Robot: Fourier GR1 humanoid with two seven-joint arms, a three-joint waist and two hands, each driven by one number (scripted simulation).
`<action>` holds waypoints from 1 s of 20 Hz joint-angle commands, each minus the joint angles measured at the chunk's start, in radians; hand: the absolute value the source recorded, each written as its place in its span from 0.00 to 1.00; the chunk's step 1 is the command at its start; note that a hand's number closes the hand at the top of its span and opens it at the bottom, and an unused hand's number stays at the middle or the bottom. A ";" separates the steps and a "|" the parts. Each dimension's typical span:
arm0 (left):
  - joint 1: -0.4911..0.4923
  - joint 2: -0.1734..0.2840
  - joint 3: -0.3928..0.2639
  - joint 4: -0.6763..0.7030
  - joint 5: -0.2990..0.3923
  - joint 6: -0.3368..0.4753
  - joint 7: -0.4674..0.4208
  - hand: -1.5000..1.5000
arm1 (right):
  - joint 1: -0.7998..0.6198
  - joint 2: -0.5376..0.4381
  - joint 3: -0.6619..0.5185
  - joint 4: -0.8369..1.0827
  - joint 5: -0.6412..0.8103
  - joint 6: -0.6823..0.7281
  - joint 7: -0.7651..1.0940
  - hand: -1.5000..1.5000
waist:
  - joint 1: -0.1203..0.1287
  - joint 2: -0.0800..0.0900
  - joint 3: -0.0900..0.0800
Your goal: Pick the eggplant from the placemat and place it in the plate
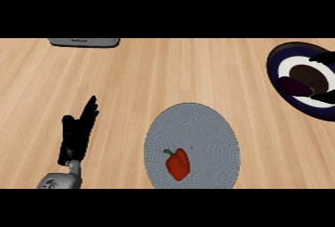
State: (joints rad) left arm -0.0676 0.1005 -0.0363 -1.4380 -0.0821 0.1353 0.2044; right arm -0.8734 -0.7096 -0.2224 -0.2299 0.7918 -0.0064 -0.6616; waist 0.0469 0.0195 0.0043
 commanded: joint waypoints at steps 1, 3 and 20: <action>-0.001 0.010 0.023 0.007 0.002 0.012 0.009 0.50 | -0.001 -0.009 -0.108 0.008 -0.127 0.108 -0.197 0.00 | -0.017 -0.005 0.001; 0.003 0.011 0.019 -0.007 0.011 -0.002 0.001 0.50 | -0.043 -0.008 -0.196 0.024 -0.221 0.183 -0.200 0.00 | -0.017 -0.008 0.001; 0.008 -0.015 -0.020 -0.032 -0.011 -0.001 0.021 0.50 | 0.054 -0.108 -0.282 0.076 -0.337 0.498 -0.314 0.00 | 0.010 0.004 0.003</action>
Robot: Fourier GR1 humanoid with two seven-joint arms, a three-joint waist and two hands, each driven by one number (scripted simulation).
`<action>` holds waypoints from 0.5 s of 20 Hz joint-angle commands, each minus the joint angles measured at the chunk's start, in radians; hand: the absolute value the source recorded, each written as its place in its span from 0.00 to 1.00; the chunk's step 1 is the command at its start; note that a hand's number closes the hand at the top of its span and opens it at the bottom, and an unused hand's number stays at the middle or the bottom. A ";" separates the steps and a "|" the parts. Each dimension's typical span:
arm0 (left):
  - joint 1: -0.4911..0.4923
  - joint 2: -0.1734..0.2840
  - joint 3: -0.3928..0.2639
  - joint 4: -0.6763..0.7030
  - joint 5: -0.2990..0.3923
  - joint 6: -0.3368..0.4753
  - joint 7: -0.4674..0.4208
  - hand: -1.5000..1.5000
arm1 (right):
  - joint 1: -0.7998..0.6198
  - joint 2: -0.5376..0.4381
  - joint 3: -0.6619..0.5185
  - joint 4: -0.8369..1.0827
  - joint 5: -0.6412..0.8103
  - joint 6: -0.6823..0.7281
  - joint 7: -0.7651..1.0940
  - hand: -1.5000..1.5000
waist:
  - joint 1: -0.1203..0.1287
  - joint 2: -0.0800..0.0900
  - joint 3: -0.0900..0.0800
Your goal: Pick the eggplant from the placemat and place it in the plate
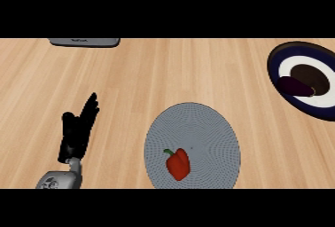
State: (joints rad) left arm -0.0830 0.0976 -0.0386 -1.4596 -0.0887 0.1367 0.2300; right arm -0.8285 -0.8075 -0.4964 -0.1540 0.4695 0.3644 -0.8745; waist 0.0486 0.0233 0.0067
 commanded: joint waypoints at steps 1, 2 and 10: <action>-0.005 -0.008 -0.007 0.008 -0.006 0.002 0.001 0.50 | 0.044 0.039 0.005 -0.013 -0.006 0.088 -0.149 0.00 | -0.002 -0.001 0.000; 0.044 -0.017 -0.020 -0.018 -0.008 0.005 -0.014 0.50 | 0.049 0.030 0.001 -0.014 -0.011 0.085 -0.152 0.00 | 0.008 -0.001 0.000; -0.011 0.008 0.009 0.011 0.004 -0.016 -0.015 0.50 | 0.050 0.030 0.010 -0.015 -0.007 -0.003 -0.102 0.00 | 0.013 0.005 0.000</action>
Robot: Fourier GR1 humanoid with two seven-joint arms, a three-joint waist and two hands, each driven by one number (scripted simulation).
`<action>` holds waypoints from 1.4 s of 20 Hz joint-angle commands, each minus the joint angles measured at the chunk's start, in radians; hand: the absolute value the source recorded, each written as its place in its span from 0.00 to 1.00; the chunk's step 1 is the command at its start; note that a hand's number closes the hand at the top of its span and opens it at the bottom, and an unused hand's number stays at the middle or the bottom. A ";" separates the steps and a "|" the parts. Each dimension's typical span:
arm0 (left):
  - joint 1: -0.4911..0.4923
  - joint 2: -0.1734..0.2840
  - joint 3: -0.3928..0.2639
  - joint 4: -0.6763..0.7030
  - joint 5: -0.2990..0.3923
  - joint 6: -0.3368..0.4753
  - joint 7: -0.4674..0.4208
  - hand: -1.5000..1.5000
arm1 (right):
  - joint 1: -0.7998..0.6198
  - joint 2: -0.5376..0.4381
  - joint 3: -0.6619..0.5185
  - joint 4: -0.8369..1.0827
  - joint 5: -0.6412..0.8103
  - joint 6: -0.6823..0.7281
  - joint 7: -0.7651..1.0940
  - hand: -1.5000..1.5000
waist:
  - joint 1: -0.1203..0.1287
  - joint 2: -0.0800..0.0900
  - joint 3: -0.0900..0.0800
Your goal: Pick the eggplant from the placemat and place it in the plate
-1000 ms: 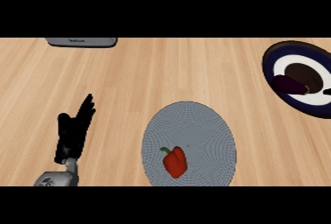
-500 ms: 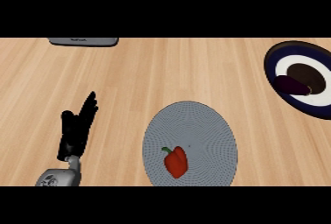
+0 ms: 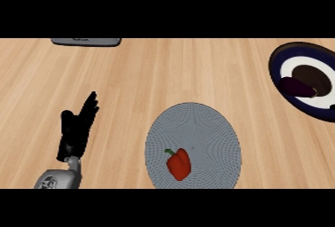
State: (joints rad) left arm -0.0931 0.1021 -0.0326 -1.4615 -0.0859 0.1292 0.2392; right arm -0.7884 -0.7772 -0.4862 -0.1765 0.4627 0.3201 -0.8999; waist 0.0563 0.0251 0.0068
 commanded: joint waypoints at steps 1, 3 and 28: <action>0.026 -0.016 -0.005 0.010 -0.005 0.011 -0.024 0.50 | 0.054 -0.001 0.004 0.009 0.006 0.017 -0.103 0.00 | -0.002 0.000 0.000; 0.031 -0.059 -0.054 -0.010 -0.035 0.035 -0.028 0.50 | 0.018 -0.006 0.004 0.009 0.007 -0.003 -0.059 0.00 | 0.007 0.002 0.001; 0.025 -0.023 -0.019 0.013 -0.013 -0.006 -0.045 0.50 | 0.068 -0.092 -0.051 0.034 -0.037 -0.068 -0.047 0.00 | 0.019 0.009 0.004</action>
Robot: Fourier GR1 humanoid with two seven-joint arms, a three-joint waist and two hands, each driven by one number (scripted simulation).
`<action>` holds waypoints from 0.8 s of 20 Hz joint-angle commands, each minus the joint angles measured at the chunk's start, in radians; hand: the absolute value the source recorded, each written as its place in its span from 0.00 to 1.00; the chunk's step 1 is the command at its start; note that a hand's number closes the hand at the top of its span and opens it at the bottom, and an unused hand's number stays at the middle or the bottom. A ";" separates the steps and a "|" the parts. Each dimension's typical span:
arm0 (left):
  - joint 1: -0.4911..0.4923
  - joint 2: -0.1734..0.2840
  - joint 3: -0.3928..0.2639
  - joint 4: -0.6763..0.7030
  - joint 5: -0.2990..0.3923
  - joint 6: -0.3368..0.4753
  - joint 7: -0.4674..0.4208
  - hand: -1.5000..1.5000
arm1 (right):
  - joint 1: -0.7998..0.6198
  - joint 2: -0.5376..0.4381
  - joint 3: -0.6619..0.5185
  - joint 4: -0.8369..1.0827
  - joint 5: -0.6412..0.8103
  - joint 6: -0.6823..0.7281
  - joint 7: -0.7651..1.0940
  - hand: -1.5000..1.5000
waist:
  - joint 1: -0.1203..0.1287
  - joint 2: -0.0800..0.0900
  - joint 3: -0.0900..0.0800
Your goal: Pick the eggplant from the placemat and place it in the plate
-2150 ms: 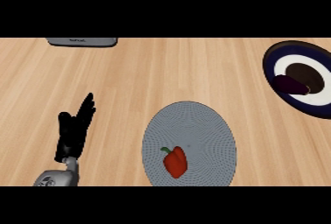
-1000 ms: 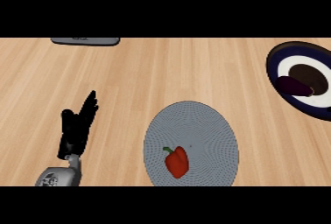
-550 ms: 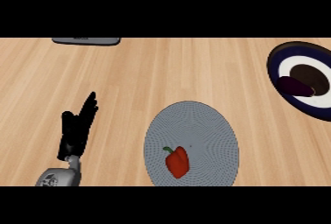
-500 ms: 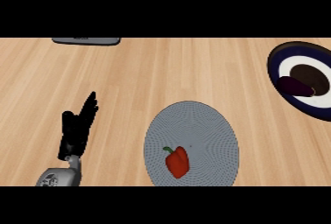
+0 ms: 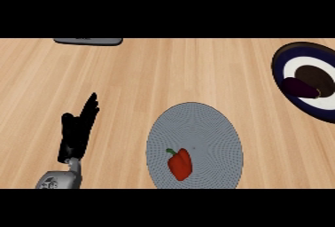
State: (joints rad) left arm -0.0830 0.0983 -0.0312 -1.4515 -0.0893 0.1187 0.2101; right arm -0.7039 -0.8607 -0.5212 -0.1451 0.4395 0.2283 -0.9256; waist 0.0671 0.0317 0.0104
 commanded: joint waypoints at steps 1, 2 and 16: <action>0.007 -0.018 -0.011 -0.008 -0.008 0.015 0.018 0.50 | 0.032 -0.039 -0.026 0.008 -0.023 0.056 -0.071 0.00 | -0.005 0.001 0.002; -0.020 -0.012 -0.004 0.002 -0.011 0.017 0.010 0.50 | 0.017 -0.024 -0.025 0.006 -0.023 0.045 -0.057 0.00 | -0.001 0.004 0.002; -0.018 -0.015 -0.012 -0.008 -0.003 0.002 0.025 0.50 | 0.055 -0.045 -0.059 0.009 -0.044 -0.050 -0.031 0.00 | 0.009 0.008 0.004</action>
State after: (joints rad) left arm -0.0885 0.0864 -0.0399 -1.4591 -0.0916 0.1210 0.2203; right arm -0.6654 -0.9152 -0.5821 -0.1326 0.3903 0.2023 -0.9236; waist 0.0751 0.0386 0.0135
